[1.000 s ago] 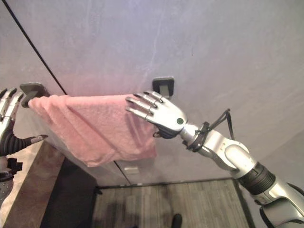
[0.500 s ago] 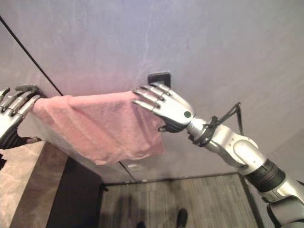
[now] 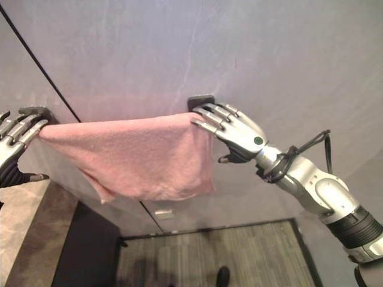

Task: Put brush and paste in cup on sink, flatten towel.

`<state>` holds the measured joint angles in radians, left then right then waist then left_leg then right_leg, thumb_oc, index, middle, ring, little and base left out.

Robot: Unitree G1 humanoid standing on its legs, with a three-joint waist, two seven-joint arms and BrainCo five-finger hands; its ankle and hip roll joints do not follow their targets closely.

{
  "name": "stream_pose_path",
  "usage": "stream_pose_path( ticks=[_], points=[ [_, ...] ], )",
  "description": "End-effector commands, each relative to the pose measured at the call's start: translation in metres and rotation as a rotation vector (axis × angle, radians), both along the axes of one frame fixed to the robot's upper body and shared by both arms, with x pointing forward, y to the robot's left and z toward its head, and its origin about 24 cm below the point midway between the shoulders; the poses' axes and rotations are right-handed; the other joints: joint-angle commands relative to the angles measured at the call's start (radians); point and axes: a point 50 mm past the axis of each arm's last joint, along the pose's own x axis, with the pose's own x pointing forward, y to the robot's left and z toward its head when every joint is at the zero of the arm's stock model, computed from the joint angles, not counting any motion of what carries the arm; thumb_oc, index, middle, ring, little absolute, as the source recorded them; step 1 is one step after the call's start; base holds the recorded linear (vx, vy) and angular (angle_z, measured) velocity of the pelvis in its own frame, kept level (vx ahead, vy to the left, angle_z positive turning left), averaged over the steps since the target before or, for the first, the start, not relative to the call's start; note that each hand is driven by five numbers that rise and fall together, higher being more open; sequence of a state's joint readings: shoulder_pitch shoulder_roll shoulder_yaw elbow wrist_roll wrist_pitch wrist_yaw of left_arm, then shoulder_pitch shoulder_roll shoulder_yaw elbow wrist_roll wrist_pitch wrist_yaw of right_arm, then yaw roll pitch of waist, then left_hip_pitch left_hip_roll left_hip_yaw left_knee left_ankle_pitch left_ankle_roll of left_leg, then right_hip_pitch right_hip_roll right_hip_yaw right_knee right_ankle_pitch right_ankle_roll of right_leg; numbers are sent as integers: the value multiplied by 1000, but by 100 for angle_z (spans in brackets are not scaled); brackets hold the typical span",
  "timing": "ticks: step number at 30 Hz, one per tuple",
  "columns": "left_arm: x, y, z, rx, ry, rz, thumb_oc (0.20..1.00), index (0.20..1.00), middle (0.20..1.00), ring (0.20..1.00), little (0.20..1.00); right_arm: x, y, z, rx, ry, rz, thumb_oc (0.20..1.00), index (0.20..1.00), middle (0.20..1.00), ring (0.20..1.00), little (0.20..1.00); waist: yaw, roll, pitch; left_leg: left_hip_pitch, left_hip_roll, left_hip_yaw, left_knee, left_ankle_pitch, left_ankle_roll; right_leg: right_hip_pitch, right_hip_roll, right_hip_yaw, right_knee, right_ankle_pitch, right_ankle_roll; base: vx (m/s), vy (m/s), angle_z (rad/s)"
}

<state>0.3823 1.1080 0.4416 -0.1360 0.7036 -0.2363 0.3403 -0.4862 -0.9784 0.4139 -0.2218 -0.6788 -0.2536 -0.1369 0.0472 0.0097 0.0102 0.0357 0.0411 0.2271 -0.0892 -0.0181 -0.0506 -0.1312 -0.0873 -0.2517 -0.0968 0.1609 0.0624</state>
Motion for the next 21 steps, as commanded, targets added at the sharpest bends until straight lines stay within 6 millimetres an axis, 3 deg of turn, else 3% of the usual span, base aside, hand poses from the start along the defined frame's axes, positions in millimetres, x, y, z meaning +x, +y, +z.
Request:
stream_pose_path(
  ticks=[1, 3, 4, 5, 7, 9, 12, 18, 19, 21],
  points=[
    [1, 15, -11, -72, -4, 107, 1000, 1000, 1000, 1000, 1000, 16, -4, -2, 38, 60, -94, 1000, 1000, 1000, 1000, 1000, 4, -17, 14, -30, 19, -24, 2, 40, -30, 144, -115, -6, 9, -70, 136, 0, 0, 0],
    [6, -2, -11, -251, -167, 22, 1000, 1000, 1000, 1000, 1000, 3, 7, 21, 159, -66, -11, 1000, 1000, 1000, 1000, 1000, 0, -16, 13, -23, 23, -27, 2, 40, -30, 150, -113, -8, 9, -74, 133, 0, 0, 0],
    [6, -2, -11, -251, -167, 22, 1000, 1000, 1000, 1000, 1000, 3, 7, 21, 159, -66, -11, 1000, 1000, 1000, 1000, 1000, 0, -16, 13, -23, 23, -27, 2, 40, -30, 150, -113, -8, 9, -74, 133, 0, 0, 0],
    [9, -12, -13, -424, -292, -22, 1000, 1000, 1000, 1000, 1000, -10, 17, 34, 275, -141, 67, 1000, 1000, 1000, 1000, 1000, -3, -22, 4, -17, 26, -31, 2, 34, -31, 157, -111, -10, 9, -82, 131, 5, -31, 1],
    [16, -24, -12, -566, -413, -78, 1000, 1000, 1000, 1000, 1000, -20, 27, 46, 434, -206, 148, 1000, 1000, 1000, 1000, 1000, -6, -24, -7, -10, 28, -35, 2, 33, -30, 164, -108, -13, 9, -84, 125, -21, -37, 1],
    [20, -35, -6, -626, -469, -133, 1000, 1000, 1000, 1000, 1000, -22, 30, 50, 505, -217, 176, 1000, 1000, 1000, 1000, 1000, -7, -27, -10, -12, 29, -38, 2, 39, -28, 164, -107, -14, 9, -80, 121, -46, -30, 0],
    [22, -51, 10, -732, -629, -218, 1000, 1000, 1000, 1000, 1000, -30, 36, 64, 795, -218, 289, 1000, 1000, 1000, 1000, 1000, -13, -31, -28, -6, 38, -39, 2, 40, -30, 171, -100, -14, 9, -84, 113, -45, -39, -3],
    [10, -52, 11, -864, -739, -242, 1000, 1000, 1000, 1000, 1000, -38, 11, 67, 984, -284, 250, 1000, 1000, 1000, 1000, 1000, -21, -36, -32, 5, 49, -27, 2, 43, -32, 169, -89, 0, 9, -83, 105, -14, -11, -1],
    [-1, -47, -5, -968, -733, -193, 1000, 1000, 1000, 1000, 1000, -40, -15, 49, 1045, -278, 126, 1000, 1000, 1000, 1000, 1000, -33, -39, -21, 3, 54, -23, 2, 48, -32, 162, -84, 6, 9, -80, 104, -47, -22, -1],
    [-11, -46, -22, -1066, -702, -151, 1000, 1000, 1000, 1000, 1000, -45, -31, 29, 1091, -218, 33, 1000, 1000, 1000, 1000, 1000, -34, -40, -17, -1, 56, -20, 2, 52, -32, 157, -81, 9, 9, -77, 102, -37, -20, -2]
  ],
)
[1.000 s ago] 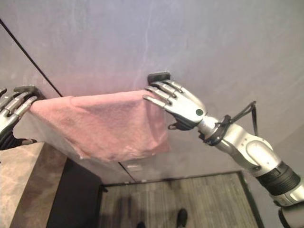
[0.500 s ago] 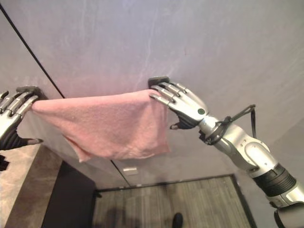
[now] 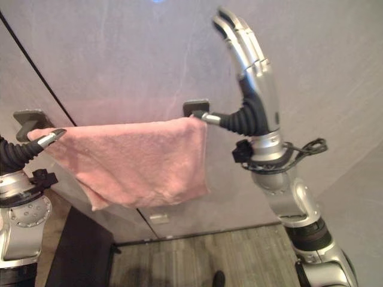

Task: Put brush and paste in cup on sink, flatten towel.

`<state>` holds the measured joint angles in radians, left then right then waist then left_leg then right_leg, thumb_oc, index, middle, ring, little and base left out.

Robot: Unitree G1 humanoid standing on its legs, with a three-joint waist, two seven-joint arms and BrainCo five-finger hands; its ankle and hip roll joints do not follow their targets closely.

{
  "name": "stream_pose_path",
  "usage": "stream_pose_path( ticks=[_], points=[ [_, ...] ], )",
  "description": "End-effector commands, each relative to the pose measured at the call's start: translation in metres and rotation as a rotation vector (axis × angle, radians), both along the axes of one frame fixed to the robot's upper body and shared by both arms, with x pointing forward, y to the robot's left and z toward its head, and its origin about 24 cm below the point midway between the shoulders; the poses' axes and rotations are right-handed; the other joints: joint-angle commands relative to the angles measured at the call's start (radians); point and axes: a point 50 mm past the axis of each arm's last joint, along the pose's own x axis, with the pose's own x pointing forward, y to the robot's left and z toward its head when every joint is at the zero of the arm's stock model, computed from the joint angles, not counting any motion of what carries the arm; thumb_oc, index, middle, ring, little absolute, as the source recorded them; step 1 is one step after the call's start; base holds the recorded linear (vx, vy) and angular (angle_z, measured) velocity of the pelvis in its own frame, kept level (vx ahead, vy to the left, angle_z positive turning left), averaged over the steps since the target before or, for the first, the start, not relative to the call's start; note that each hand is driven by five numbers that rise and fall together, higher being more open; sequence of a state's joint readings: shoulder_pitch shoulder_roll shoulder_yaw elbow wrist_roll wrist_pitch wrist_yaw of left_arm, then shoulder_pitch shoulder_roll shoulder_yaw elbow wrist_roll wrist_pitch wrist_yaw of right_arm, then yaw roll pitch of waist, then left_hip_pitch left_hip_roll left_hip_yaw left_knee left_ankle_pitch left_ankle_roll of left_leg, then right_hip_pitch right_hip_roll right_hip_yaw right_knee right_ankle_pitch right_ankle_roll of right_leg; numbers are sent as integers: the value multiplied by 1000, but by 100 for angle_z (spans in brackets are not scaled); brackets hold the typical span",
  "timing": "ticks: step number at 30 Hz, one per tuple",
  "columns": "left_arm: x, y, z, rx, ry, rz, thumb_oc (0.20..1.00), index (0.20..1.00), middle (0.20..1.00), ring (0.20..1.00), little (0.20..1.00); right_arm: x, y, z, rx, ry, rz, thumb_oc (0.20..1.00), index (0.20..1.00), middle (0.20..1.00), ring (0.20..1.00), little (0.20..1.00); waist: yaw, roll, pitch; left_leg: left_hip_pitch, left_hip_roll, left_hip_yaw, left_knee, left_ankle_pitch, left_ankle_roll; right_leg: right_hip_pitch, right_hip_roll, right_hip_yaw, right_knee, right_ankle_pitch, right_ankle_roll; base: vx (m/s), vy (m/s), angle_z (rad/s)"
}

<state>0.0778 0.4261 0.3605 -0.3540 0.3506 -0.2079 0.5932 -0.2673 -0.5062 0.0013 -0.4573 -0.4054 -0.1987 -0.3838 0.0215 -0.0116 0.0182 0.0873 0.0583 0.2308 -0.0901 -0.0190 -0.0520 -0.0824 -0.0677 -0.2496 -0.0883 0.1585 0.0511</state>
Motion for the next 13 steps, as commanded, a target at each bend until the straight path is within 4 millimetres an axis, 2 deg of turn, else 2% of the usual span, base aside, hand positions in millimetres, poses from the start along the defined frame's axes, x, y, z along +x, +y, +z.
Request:
stream_pose_path(
  ticks=[1, 2, 3, 4, 6, 7, 8, 10, 13],
  points=[
    [-15, 12, -26, -160, 73, -17, 1000, 1000, 1000, 1000, 1000, -4, -27, -36, 193, 168, -18, 1000, 1000, 1000, 1000, 1000, -11, -19, -20, -52, 41, -26, 3, 50, -33, 110, -98, 6, 1, -78, 114, -49, -23, -6],
    [-20, 13, -33, -200, 94, -18, 1000, 1000, 1000, 1000, 1000, -7, -37, -49, 226, 234, -52, 1000, 1000, 1000, 1000, 1000, -12, -21, -17, -60, 43, -28, 3, 59, -33, 104, -98, 5, 1, -72, 112, -34, -18, -6],
    [-21, 13, -33, -201, 99, -22, 1000, 1000, 1000, 1000, 1000, -8, -38, -50, 227, 239, -53, 1000, 1000, 1000, 1000, 1000, -11, -20, -22, -60, 43, -29, 3, 60, -33, 104, -97, 4, 1, -72, 112, -80, -42, -3],
    [-33, 19, -71, -387, 229, -36, 1000, 1000, 1000, 1000, 1000, -17, -63, -92, 285, 459, -149, 1000, 1000, 1000, 1000, 1000, -16, -25, -11, -71, 46, -38, 3, 66, -36, 104, -96, -8, 1, -71, 111, -60, -47, -2],
    [-39, 13, -105, -603, 327, -104, 1000, 1000, 1000, 1000, 1000, -28, -79, -142, 440, 688, -200, 1000, 1000, 1000, 1000, 1000, -22, -27, 3, -84, 49, -48, 3, 72, -42, 104, -92, -21, 1, -74, 111, -75, -47, 5],
    [-39, 14, -105, -605, 329, -106, 1000, 1000, 1000, 1000, 1000, -29, -79, -142, 441, 688, -200, 1000, 1000, 1000, 1000, 1000, -23, -28, 1, -89, 49, -50, 3, 77, -42, 100, -93, -23, 1, -70, 110, -92, -54, 13],
    [-44, 9, -135, -688, 491, -145, 1000, 1000, 1000, 1000, 1000, -42, -90, -190, 575, 909, -248, 1000, 1000, 1000, 1000, 1000, -28, -31, 11, -103, 52, -61, 3, 86, -45, 98, -93, -40, 1, -69, 109, -62, -49, 5],
    [-45, -3, -161, -791, 609, -206, 1000, 1000, 1000, 1000, 1000, -49, -88, -225, 727, 1047, -241, 1000, 1000, 1000, 1000, 1000, -28, -31, 16, -109, 53, -69, 3, 91, -45, 101, -93, -54, 1, -69, 109, -54, -44, 16],
    [-48, -18, -199, -936, 767, -264, 1000, 1000, 1000, 1000, 1000, -51, -77, -261, 738, 1251, -228, 1000, 1000, 1000, 1000, 1000, -24, -28, 18, -111, 53, -76, 3, 95, -43, 103, -94, -64, 1, -69, 108, -29, -21, 18]
  ],
)
